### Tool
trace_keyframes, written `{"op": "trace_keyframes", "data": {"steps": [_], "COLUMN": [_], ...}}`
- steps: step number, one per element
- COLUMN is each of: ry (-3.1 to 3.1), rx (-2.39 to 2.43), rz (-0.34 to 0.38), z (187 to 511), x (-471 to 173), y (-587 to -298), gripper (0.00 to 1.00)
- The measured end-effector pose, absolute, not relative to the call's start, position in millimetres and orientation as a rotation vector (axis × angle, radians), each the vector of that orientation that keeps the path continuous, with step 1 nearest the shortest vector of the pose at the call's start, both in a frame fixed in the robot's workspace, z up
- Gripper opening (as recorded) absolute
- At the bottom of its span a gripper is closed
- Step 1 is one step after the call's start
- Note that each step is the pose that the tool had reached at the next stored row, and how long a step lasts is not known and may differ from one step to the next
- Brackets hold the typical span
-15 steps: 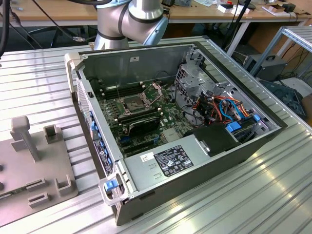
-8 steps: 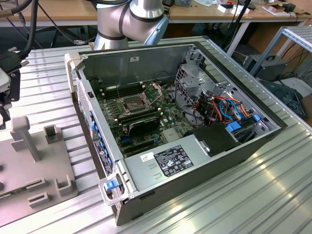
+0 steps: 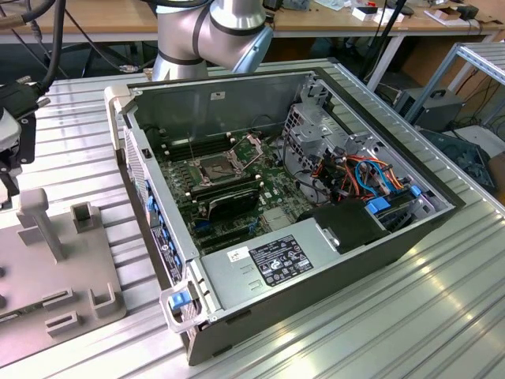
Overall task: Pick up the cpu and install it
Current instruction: 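Pick up the cpu and move it towards the insertion slot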
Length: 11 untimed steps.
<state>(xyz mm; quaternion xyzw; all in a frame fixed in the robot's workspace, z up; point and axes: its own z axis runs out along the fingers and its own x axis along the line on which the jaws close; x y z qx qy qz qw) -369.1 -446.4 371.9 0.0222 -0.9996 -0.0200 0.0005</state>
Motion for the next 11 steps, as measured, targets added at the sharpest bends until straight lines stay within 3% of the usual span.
{"op": "trace_keyframes", "data": {"steps": [11], "ry": [-3.139], "rx": [0.070], "rz": [-0.063], "z": [371.8], "x": [-362.7], "y": [-446.4], "gripper": [0.55]}}
